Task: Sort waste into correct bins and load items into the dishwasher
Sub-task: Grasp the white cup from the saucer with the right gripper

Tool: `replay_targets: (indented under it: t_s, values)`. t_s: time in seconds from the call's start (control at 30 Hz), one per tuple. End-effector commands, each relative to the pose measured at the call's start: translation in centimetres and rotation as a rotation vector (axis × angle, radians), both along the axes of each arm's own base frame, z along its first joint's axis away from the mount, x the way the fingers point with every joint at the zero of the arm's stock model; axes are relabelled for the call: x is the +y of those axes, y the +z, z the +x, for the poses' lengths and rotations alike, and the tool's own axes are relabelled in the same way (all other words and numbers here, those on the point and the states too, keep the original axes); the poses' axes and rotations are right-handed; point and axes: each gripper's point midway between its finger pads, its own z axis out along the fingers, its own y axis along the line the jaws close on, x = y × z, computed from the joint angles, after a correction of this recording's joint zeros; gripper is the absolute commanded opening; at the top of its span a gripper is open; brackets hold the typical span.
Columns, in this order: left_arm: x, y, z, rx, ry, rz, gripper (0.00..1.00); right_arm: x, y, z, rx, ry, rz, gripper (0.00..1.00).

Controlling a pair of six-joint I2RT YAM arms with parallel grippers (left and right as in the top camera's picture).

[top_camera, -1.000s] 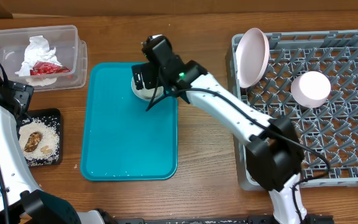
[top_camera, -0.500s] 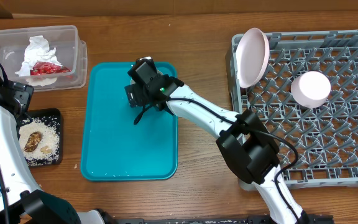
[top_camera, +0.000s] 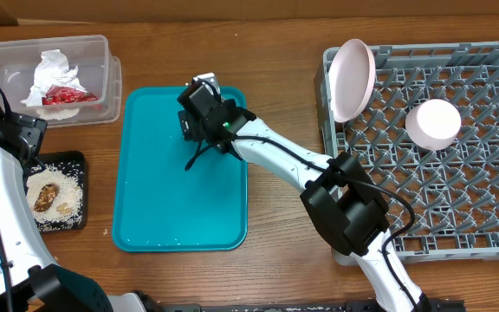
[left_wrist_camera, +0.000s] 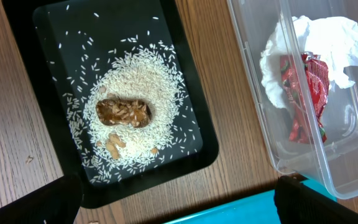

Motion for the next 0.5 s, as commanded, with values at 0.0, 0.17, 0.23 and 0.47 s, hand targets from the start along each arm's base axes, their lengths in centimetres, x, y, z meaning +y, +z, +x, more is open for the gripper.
replay_targets:
  t_s: [0.0,0.17,0.23,0.47]
  values:
    - [0.2,-0.1,0.0,0.005,0.015,0.005,1.00,-0.1,0.6,0.3,-0.018,-0.015,0.004,0.78]
    - [0.2,-0.1,0.0,0.005,0.015,0.005,1.00,-0.1,0.7,0.4,-0.020,-0.015,0.005,0.67]
    - [0.2,-0.1,0.0,0.005,0.015,0.005,1.00,-0.1,1.0,0.4,-0.021,-0.015,0.007,0.61]
    - [0.2,-0.1,0.0,0.005,0.015,0.005,1.00,-0.3,7.2,0.4,-0.067,-0.019,0.053,0.47]
